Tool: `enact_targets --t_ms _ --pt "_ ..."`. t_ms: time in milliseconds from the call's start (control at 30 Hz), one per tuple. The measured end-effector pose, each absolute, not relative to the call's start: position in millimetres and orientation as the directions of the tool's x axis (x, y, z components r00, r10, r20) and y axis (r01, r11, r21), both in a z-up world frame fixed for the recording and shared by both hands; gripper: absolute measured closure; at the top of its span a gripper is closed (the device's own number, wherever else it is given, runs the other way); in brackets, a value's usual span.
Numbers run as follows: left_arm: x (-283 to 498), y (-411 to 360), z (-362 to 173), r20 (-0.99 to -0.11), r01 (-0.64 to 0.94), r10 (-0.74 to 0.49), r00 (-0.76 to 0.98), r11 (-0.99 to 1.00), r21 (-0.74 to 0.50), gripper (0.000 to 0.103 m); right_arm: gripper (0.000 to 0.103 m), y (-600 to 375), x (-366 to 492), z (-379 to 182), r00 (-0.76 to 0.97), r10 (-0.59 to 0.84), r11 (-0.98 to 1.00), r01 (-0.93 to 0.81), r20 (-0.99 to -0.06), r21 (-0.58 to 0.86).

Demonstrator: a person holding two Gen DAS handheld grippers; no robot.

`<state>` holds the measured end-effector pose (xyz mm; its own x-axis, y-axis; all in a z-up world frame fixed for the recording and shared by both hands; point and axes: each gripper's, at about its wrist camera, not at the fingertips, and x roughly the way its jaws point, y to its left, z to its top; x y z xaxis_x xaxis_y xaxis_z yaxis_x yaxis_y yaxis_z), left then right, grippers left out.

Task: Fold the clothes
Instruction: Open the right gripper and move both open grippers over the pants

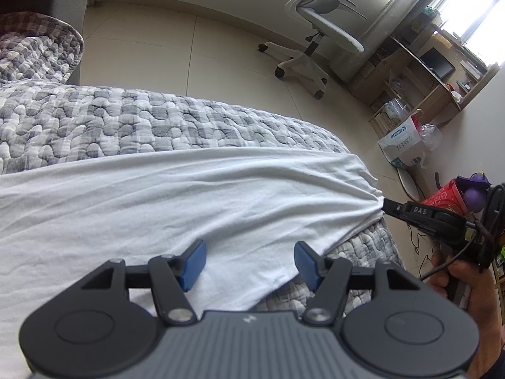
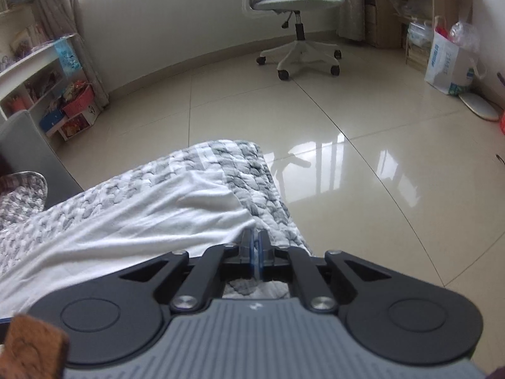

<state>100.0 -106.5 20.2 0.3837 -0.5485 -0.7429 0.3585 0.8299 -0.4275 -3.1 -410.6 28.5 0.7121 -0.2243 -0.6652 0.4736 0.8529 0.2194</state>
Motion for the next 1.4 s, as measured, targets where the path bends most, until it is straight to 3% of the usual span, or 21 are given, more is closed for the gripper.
enact_targets --t_ms 167,333,400,500,633,700,733,767,1100,1167,1267,1400 --pt "102 -105 20 -0.742 0.354 -0.55 0.383 0.829 -0.432 0.04 0.089 -385 -1 54 0.794 -0.162 0.937 0.31 -0.586 0.161" --pt "102 -101 23 -0.742 0.336 -0.534 0.405 0.842 -0.423 0.04 0.089 -350 29 40 0.768 0.065 0.989 0.037 -0.637 0.145" --pt "103 -98 24 -0.745 0.324 -0.513 0.427 0.856 -0.404 0.04 0.091 -344 40 30 0.744 0.088 0.993 -0.011 -0.662 0.12" --pt "105 -94 23 -0.748 0.313 -0.504 0.432 0.862 -0.399 0.04 0.098 -359 47 20 0.751 -0.014 0.996 0.072 -0.66 0.061" --pt "106 -92 22 -0.752 0.31 -0.498 0.432 0.865 -0.395 0.04 0.099 -398 56 18 0.751 -0.149 0.971 0.233 -0.643 0.047" --pt "105 -93 22 -0.754 0.315 -0.495 0.432 0.866 -0.387 0.04 0.092 -409 59 17 0.73 -0.197 0.961 0.275 -0.655 0.017" --pt "105 -93 22 -0.754 0.316 -0.495 0.432 0.866 -0.388 0.04 0.079 -413 59 16 0.721 -0.21 0.959 0.284 -0.661 0.005" --pt "106 -93 22 -0.753 0.314 -0.497 0.432 0.865 -0.39 0.04 0.075 -417 60 15 0.711 -0.221 0.957 0.291 -0.667 -0.007" --pt "107 -92 21 -0.751 0.311 -0.497 0.434 0.865 -0.393 0.039 0.072 -402 29 39 0.784 -0.056 0.947 0.239 -0.618 0.217" --pt "107 -91 21 -0.751 0.308 -0.493 0.439 0.868 -0.39 0.039 0.072 -389 27 29 0.762 -0.01 0.963 0.181 -0.648 0.197" --pt "106 -90 22 -0.755 0.306 -0.478 0.449 0.876 -0.373 0.038 0.072 -380 21 19 0.758 -0.052 0.986 0.144 -0.651 0.089" --pt "112 -78 22 -0.758 0.259 -0.45 0.472 0.893 -0.369 0.038 0.072 -395 14 24 0.728 -0.132 0.972 0.229 -0.673 0.057"
